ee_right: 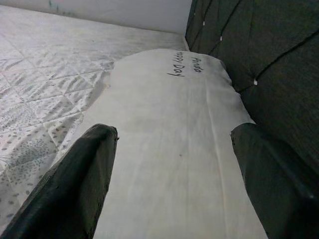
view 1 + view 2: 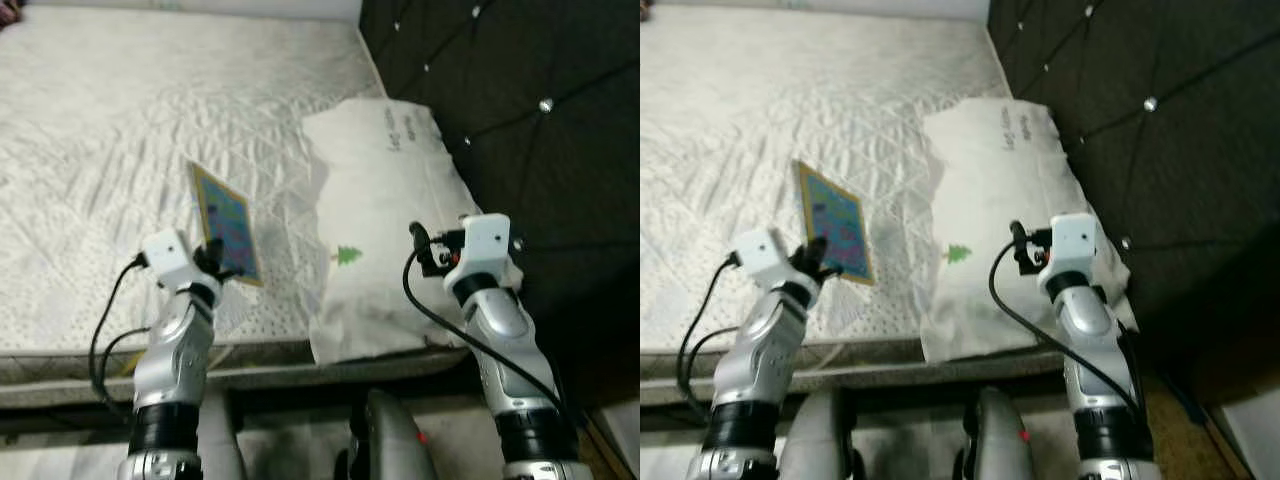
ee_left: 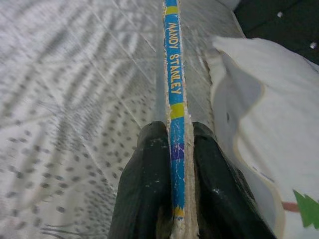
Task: Clean up the room
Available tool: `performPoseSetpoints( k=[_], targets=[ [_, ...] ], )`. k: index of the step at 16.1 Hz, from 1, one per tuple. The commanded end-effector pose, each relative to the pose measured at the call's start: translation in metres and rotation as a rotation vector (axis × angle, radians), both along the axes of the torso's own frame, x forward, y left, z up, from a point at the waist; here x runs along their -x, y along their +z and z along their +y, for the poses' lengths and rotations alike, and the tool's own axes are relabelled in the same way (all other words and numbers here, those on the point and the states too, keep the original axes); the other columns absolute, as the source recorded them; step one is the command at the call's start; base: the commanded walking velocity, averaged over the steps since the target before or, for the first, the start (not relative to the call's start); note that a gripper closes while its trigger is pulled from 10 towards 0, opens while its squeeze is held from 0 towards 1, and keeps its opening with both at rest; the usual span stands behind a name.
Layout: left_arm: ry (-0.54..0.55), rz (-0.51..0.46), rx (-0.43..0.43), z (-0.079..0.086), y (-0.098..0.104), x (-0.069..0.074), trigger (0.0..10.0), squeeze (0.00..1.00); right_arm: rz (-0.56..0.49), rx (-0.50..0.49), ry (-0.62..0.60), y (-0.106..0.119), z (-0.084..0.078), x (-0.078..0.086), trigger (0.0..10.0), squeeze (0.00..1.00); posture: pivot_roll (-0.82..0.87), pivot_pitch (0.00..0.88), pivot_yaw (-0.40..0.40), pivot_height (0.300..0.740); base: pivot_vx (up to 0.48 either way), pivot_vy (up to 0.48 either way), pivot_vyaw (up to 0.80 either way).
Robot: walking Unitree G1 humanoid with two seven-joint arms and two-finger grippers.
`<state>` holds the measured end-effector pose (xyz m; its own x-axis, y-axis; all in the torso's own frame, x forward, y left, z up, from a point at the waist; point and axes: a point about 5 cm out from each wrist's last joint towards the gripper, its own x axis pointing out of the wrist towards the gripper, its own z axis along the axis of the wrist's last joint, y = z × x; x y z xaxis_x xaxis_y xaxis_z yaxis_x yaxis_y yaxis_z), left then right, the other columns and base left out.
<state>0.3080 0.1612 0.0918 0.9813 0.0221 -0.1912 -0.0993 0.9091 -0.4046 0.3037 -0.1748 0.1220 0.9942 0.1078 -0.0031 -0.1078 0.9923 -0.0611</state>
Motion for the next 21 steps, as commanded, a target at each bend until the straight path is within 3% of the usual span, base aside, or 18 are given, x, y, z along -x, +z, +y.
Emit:
performPoseSetpoints(
  k=[1, 4, 8, 13, 14, 17, 21],
  targets=[
    [-0.019, -0.018, 0.007, -0.002, 0.004, -0.004, 10.0, 0.0, 0.01, 0.008, -0.001, 0.0, -0.004, 0.002, 10.0, 0.0, -0.02, 0.081, -0.103, 0.579, 0.0, 0.0, 0.0],
    [-0.017, -0.012, 0.048, -0.006, 0.003, -0.012, 10.0, 0.0, 0.017, 0.024, 0.016, 0.001, -0.006, 0.006, 10.0, 0.0, -0.03, 0.082, -0.108, 0.564, 0.0, 0.0, 0.0],
    [-0.017, 0.033, 0.173, -0.009, -0.006, -0.016, 10.0, 0.0, 0.02, 0.03, 0.021, 0.002, -0.012, 0.011, 10.0, 0.0, -0.04, 0.091, -0.114, 0.564, 0.0, 0.0, 0.0],
    [-0.067, 0.076, 0.327, -0.024, -0.014, -0.027, 10.0, 0.0, 0.008, 0.033, 0.154, 0.009, 0.004, 0.025, 10.0, 0.0, -0.07, 0.099, -0.119, 0.535, 0.0, 0.0, 0.0],
    [-0.078, 0.083, 0.338, -0.025, -0.014, -0.028, 10.0, 0.0, 0.008, 0.04, 0.162, 0.01, 0.004, 0.028, 10.0, 0.0, -0.08, 0.101, -0.12, 0.535, 0.0, 0.0, 0.0],
    [-0.166, 0.26, 0.313, -0.034, -0.035, -0.026, 10.0, 0.0, 0.025, 0.042, 0.182, 0.013, 0.002, 0.041, 10.0, 0.0, -0.1, 0.108, -0.123, 0.535, 0.0, 0.0, 0.0],
    [-0.226, 0.283, 0.31, -0.041, -0.038, -0.026, 10.0, 0.0, 0.035, 0.048, 0.187, 0.014, 0.003, 0.041, 10.0, 0.0, -0.1, 0.11, -0.125, 0.535, 0.0, 0.0, 0.0]
  ],
)
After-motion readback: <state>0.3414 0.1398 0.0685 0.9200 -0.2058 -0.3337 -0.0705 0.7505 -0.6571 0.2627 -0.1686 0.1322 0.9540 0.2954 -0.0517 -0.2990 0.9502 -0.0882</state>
